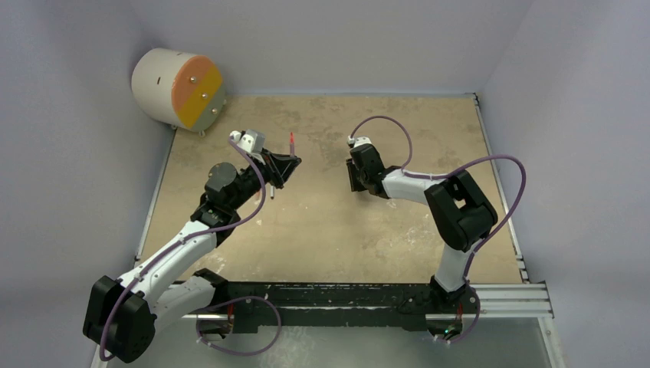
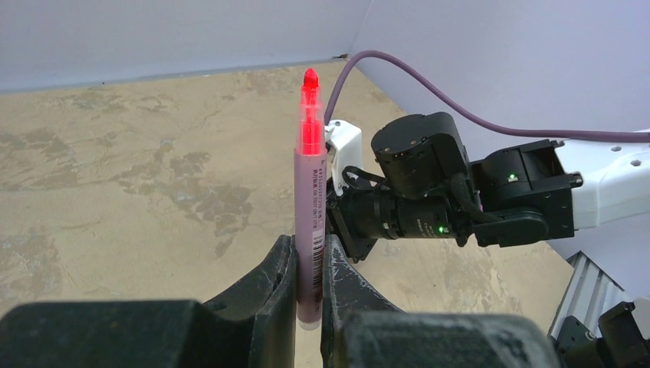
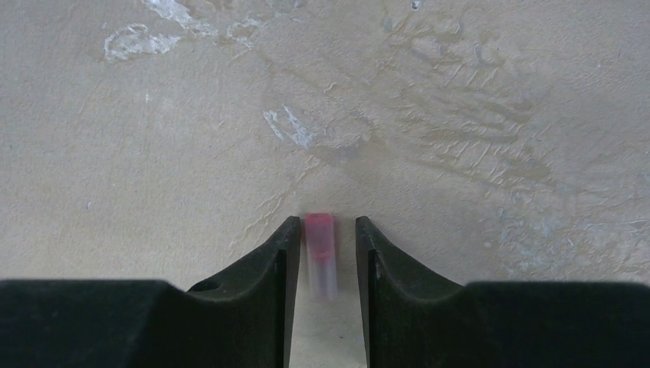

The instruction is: Insert the pens into the pen caps

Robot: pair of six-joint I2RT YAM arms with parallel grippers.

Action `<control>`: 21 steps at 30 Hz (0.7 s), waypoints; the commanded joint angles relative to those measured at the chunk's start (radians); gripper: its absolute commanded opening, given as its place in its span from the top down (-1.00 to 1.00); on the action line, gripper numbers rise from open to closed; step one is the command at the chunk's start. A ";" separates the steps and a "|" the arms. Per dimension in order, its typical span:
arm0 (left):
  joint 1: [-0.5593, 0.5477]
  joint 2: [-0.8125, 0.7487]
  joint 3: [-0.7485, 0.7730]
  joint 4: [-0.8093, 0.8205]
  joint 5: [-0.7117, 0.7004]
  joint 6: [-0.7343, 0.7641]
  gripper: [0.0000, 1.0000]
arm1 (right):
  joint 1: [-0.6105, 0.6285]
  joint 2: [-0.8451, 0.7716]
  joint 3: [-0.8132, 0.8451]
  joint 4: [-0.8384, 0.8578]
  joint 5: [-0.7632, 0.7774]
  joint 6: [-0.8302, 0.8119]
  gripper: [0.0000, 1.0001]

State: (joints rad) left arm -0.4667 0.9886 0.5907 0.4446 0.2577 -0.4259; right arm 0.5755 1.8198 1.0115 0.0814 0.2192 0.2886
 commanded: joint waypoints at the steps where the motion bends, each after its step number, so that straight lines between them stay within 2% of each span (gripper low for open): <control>1: 0.000 -0.015 -0.011 0.054 0.012 0.002 1.00 | 0.009 0.004 -0.022 0.044 0.008 -0.024 0.37; 8: 0.000 -0.015 -0.012 0.051 0.009 -0.002 1.00 | 0.059 -0.012 -0.022 0.083 -0.002 -0.072 0.90; 12: 0.000 -0.022 -0.012 0.047 0.007 -0.003 1.00 | 0.136 -0.052 -0.036 0.152 -0.018 -0.183 1.00; 15: 0.000 -0.021 -0.011 0.049 0.006 -0.005 1.00 | 0.173 -0.074 -0.066 0.204 -0.185 -0.314 1.00; 17: 0.000 -0.017 -0.006 0.050 0.007 -0.004 1.00 | 0.210 -0.088 -0.079 0.232 -0.243 -0.379 1.00; 21: 0.000 -0.009 0.002 0.056 0.016 -0.014 1.00 | 0.253 -0.115 -0.099 0.242 -0.248 -0.526 1.00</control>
State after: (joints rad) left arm -0.4667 0.9882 0.5903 0.4473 0.2577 -0.4267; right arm 0.7986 1.7718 0.9276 0.2554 0.0345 -0.0414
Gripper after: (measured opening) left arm 0.091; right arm 0.079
